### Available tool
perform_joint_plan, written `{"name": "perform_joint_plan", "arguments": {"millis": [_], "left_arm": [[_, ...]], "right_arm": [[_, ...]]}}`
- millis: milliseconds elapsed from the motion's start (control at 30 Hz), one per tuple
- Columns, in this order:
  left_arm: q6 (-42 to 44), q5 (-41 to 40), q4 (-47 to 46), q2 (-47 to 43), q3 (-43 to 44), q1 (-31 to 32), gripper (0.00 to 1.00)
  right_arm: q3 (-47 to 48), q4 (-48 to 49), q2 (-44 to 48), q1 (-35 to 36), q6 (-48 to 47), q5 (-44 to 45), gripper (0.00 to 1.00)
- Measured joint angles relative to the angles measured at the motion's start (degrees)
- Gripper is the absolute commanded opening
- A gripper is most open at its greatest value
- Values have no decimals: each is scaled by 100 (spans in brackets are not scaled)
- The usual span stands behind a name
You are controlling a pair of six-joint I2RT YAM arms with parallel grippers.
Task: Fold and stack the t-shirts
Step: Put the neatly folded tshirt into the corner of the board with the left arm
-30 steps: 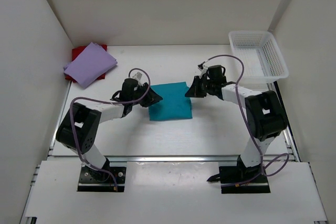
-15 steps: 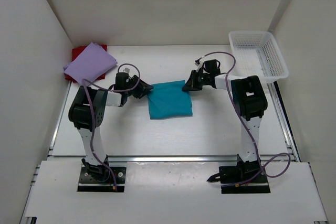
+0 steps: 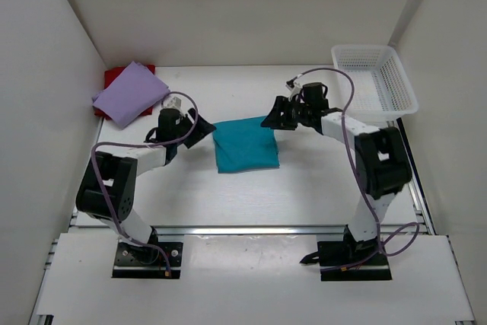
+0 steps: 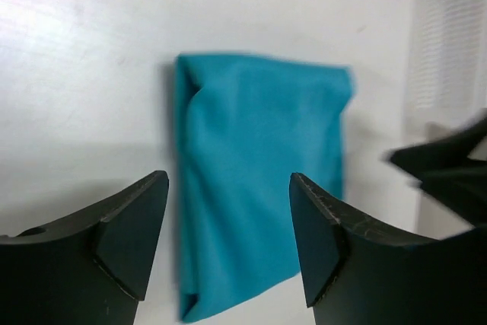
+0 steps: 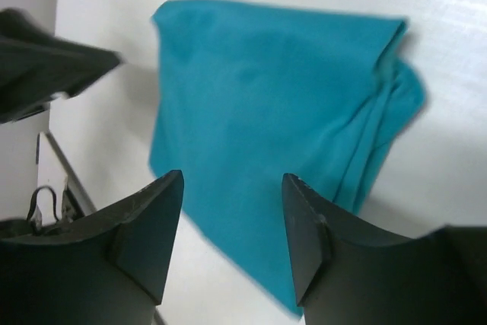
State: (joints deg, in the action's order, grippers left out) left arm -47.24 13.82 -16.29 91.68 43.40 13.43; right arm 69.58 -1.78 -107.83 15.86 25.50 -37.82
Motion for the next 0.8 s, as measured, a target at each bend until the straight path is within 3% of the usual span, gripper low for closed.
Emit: {"name": "perform_joint_plan", "arguments": {"millis": [133, 300, 367, 433, 467, 533, 800], "left_arm": [[389, -127, 479, 308, -236, 179, 73], [280, 420, -168, 846, -127, 365, 70], [140, 688, -525, 1233, 83, 507, 59], [2, 890, -791, 1672, 382, 702, 34], [-81, 955, -890, 1878, 505, 796, 8], [-358, 1228, -944, 2229, 822, 997, 0], [-533, 1432, 306, 2997, 3801, 835, 0]], "right_arm": [[-1008, 518, 1141, 52, 94, 9, 55], [-1954, 885, 1810, 52, 232, 4, 55], [-2164, 931, 1862, 46, 262, -7, 56], [-2310, 940, 1880, 17, 299, -22, 55], [-2450, 957, 1987, -61, 328, -35, 54], [-2498, 1012, 2050, -85, 330, -33, 54], [-3582, 1314, 3112, -345, 472, -166, 53]]}}
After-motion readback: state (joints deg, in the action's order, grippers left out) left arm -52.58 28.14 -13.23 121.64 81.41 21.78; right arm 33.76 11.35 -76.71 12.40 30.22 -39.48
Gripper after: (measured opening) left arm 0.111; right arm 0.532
